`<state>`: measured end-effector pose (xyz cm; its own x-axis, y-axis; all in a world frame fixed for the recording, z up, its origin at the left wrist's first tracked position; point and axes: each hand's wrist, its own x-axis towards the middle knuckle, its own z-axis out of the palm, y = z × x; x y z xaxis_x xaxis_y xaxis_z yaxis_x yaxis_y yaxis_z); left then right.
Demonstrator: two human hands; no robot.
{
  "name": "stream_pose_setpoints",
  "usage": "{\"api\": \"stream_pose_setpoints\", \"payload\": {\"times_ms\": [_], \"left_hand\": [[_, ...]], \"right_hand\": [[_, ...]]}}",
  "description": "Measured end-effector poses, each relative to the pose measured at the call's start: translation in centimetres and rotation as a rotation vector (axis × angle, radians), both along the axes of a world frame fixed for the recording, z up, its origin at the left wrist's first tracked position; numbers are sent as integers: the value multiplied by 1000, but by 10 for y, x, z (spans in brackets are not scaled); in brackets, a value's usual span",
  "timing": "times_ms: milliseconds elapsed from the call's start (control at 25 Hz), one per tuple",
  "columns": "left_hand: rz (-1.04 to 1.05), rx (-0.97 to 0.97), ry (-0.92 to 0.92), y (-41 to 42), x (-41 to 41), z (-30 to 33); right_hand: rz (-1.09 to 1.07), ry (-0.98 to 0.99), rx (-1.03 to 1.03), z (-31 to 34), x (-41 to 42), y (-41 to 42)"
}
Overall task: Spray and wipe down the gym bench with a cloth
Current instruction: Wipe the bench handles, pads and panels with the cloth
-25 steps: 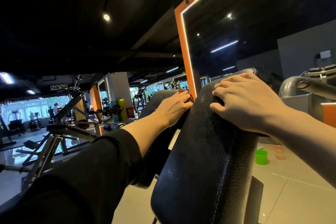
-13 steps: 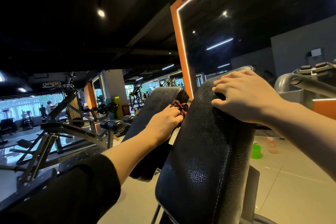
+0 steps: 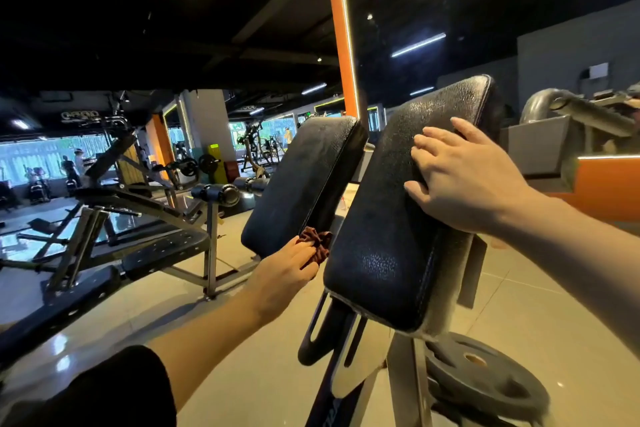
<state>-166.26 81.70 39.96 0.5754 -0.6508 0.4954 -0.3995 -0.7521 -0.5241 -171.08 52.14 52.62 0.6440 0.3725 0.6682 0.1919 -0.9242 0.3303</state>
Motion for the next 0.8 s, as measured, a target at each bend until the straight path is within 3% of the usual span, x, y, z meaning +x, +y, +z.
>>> {"api": "stream_pose_setpoints", "payload": {"times_ms": [160, 400, 600, 800], "left_hand": [[-47, 168, 17, 14, 0, 15], [106, 85, -128, -36, 40, 78], [15, 123, 93, -3, 5, 26], [-35, 256, 73, 2, 9, 47]], "right_hand": [[-6, -25, -27, -4, -1, 3], [34, -70, -6, -8, 13, -2], [92, -94, 34, -13, 17, -5], [119, -116, 36, -16, 19, -4]]}}
